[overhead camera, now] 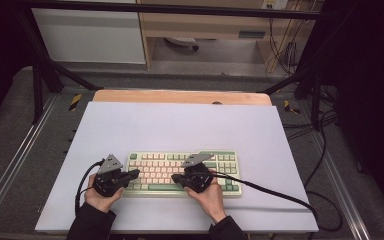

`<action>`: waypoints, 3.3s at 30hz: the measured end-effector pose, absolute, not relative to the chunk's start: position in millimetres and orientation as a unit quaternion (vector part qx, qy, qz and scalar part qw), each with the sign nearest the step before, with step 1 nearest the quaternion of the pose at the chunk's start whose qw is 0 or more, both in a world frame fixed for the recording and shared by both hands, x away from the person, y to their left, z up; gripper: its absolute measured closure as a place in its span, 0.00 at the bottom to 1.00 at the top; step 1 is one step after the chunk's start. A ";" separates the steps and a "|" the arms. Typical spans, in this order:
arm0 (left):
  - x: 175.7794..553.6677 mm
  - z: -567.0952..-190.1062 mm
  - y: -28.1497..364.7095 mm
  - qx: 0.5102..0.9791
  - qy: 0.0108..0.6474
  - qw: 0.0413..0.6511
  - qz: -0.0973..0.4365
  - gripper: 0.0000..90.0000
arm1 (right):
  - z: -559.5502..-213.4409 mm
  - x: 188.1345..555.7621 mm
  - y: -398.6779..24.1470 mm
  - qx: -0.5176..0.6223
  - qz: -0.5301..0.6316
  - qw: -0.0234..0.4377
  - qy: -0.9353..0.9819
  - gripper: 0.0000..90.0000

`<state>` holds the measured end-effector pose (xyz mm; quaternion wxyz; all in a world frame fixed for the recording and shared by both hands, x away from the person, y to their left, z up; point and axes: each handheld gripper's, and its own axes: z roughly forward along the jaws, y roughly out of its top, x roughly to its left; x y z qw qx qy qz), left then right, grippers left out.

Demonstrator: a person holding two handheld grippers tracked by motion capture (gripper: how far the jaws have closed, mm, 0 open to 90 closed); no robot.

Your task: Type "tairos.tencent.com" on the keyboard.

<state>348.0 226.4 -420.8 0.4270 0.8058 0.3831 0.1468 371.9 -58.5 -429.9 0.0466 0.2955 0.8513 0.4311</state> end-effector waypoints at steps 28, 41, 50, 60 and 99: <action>347.4 -419.9 226.5 0.806 0.381 0.428 0.147 1.00 | -416.1 369.9 -64.4 0.288 0.430 0.067 0.853 1.00; 346.9 -419.5 222.3 0.807 0.377 0.430 0.145 1.00 | -409.4 368.9 -90.4 0.302 0.426 0.080 0.849 1.00; 346.3 -419.0 211.4 0.812 0.370 0.428 0.145 1.00 | -407.9 366.2 -112.6 0.318 0.430 0.083 0.841 1.00; 346.7 -421.1 191.3 0.820 0.359 0.424 0.137 1.00 | -410.8 361.9 -127.8 0.326 0.430 0.087 0.837 1.00; 346.2 -426.0 177.7 0.831 0.342 0.415 0.141 1.00 | -411.8 359.0 -132.6 0.326 0.438 0.086 0.834 1.00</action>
